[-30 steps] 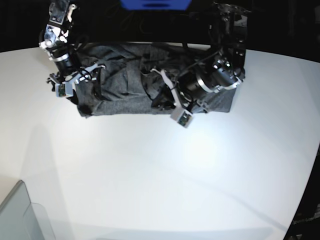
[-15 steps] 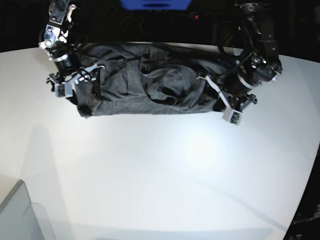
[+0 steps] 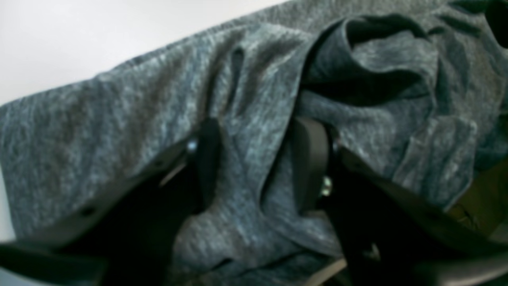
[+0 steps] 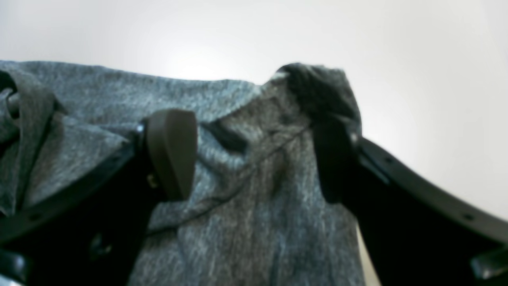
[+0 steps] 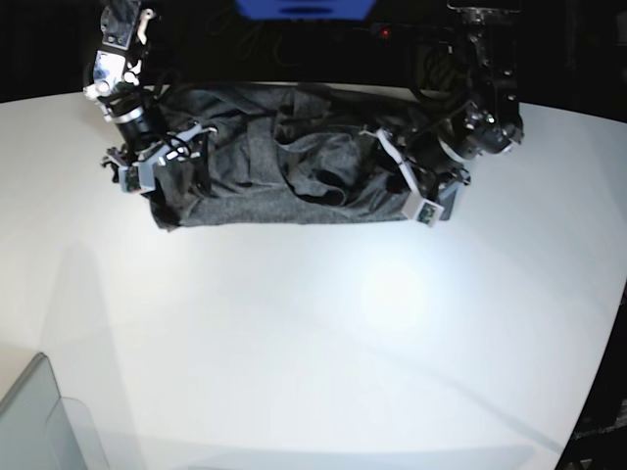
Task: Layout the t-shirt on the table in an organized manner, then fold the t-shirt properly
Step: 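Press and adjust the folded end with the left gripper, then move the left gripper to the folded end and grasp its edge, then grasp the strip end with the right gripper and lift it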
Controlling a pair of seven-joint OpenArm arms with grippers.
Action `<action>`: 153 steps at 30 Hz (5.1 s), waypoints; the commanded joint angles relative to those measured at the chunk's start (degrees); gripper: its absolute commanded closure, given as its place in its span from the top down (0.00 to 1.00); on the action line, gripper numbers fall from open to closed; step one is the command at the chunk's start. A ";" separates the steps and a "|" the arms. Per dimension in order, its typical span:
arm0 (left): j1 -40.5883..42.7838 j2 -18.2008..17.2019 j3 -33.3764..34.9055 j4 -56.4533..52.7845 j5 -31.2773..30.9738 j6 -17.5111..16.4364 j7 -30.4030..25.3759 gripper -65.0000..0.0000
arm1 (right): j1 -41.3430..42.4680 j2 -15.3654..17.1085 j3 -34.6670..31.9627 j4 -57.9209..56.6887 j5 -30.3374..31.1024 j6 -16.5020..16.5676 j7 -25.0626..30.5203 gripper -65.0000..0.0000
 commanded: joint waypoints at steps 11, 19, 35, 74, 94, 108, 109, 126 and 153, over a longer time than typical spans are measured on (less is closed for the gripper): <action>-2.30 -0.02 5.34 1.23 -1.41 -0.21 -1.04 0.00 | 0.25 0.17 0.07 0.83 0.81 0.60 1.59 0.71; -4.85 2.97 7.54 0.97 -0.88 -0.21 -0.42 0.01 | -0.10 0.25 0.07 1.10 0.72 0.60 1.59 0.71; -4.41 2.17 14.58 1.76 -1.50 -0.21 -0.34 0.24 | -0.36 0.25 0.33 1.27 0.63 0.60 1.51 0.72; 0.25 -12.16 -16.72 -5.54 -21.54 -0.73 -1.04 0.67 | -3.09 -5.19 8.94 6.37 0.90 0.60 -14.14 0.72; 3.07 -12.07 -19.97 -4.75 -21.63 -0.73 -0.95 0.67 | -4.06 -5.19 6.31 5.05 10.65 0.60 -14.32 0.71; 3.86 -13.12 -21.38 -4.75 -21.63 -0.73 -0.42 0.67 | -3.53 -5.19 -0.37 5.05 10.65 0.60 -14.32 0.71; 4.21 -13.21 -21.73 -4.66 -21.72 -0.73 -0.51 0.67 | -3.53 -5.19 -0.73 5.05 10.65 0.60 -14.32 0.70; 7.11 -13.39 -28.59 -4.66 -21.63 -0.73 -0.42 0.67 | -2.39 -5.19 -5.30 5.40 10.74 0.60 -14.32 0.00; 3.94 -2.57 -26.92 -4.75 -6.60 -0.12 -0.34 0.67 | -6.69 -5.19 -27.01 23.34 7.31 0.60 -13.88 0.00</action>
